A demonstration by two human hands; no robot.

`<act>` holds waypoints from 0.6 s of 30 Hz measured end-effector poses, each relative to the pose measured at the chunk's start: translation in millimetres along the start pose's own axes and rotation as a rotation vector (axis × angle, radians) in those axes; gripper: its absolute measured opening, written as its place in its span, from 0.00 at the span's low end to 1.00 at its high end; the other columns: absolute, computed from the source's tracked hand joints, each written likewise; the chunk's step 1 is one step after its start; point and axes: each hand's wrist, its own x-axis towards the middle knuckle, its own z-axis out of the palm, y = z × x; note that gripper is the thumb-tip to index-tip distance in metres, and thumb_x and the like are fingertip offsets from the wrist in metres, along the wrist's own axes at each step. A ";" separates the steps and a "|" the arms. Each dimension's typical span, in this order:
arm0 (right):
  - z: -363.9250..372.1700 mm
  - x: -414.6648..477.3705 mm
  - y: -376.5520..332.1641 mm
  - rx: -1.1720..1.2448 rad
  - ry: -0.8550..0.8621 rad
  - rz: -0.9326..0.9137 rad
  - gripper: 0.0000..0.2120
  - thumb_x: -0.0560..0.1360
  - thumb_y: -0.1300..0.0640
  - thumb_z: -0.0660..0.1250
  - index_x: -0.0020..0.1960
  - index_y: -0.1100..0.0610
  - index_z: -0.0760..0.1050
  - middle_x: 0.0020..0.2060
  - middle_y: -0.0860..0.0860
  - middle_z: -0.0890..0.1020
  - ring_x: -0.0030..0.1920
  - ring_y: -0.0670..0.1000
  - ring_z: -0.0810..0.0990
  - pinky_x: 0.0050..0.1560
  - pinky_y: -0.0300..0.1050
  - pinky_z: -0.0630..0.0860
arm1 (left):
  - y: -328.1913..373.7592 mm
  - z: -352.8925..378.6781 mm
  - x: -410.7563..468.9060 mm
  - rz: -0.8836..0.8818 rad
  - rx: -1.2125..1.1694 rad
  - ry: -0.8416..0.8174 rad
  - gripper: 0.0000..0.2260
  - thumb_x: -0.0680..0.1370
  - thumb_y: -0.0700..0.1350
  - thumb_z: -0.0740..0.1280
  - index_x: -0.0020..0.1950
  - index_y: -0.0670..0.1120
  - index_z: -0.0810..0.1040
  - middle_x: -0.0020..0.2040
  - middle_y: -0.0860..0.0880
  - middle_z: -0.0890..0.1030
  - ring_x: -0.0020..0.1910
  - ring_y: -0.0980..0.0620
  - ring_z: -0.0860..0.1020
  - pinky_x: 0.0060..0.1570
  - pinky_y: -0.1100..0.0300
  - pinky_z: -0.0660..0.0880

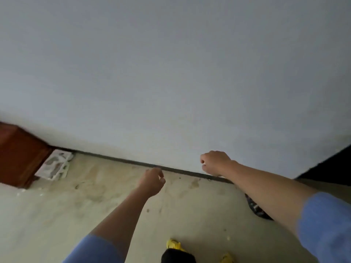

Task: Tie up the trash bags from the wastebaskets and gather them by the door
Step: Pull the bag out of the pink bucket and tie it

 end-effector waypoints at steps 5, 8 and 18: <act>-35.3 58.6 -150.0 -0.140 0.019 -0.264 0.14 0.77 0.55 0.57 0.60 0.53 0.75 0.54 0.52 0.79 0.49 0.54 0.77 0.45 0.46 0.71 | -132.0 -64.7 -41.5 -0.233 -0.020 0.135 0.09 0.75 0.46 0.65 0.53 0.47 0.80 0.52 0.43 0.81 0.50 0.45 0.79 0.49 0.54 0.77; -46.8 86.5 -248.4 -0.195 0.015 -0.393 0.14 0.77 0.54 0.58 0.60 0.52 0.75 0.55 0.52 0.79 0.50 0.54 0.77 0.45 0.46 0.71 | -212.9 -102.8 -75.0 -0.385 -0.005 0.188 0.09 0.76 0.48 0.65 0.53 0.50 0.79 0.53 0.46 0.80 0.43 0.48 0.77 0.42 0.58 0.72; -46.2 125.8 -537.3 -0.396 -0.029 -0.789 0.19 0.78 0.52 0.59 0.68 0.50 0.70 0.62 0.54 0.77 0.57 0.55 0.77 0.48 0.47 0.71 | -417.6 -161.1 -176.0 -0.798 -0.254 0.364 0.08 0.76 0.43 0.64 0.52 0.45 0.80 0.57 0.43 0.79 0.58 0.44 0.75 0.52 0.57 0.71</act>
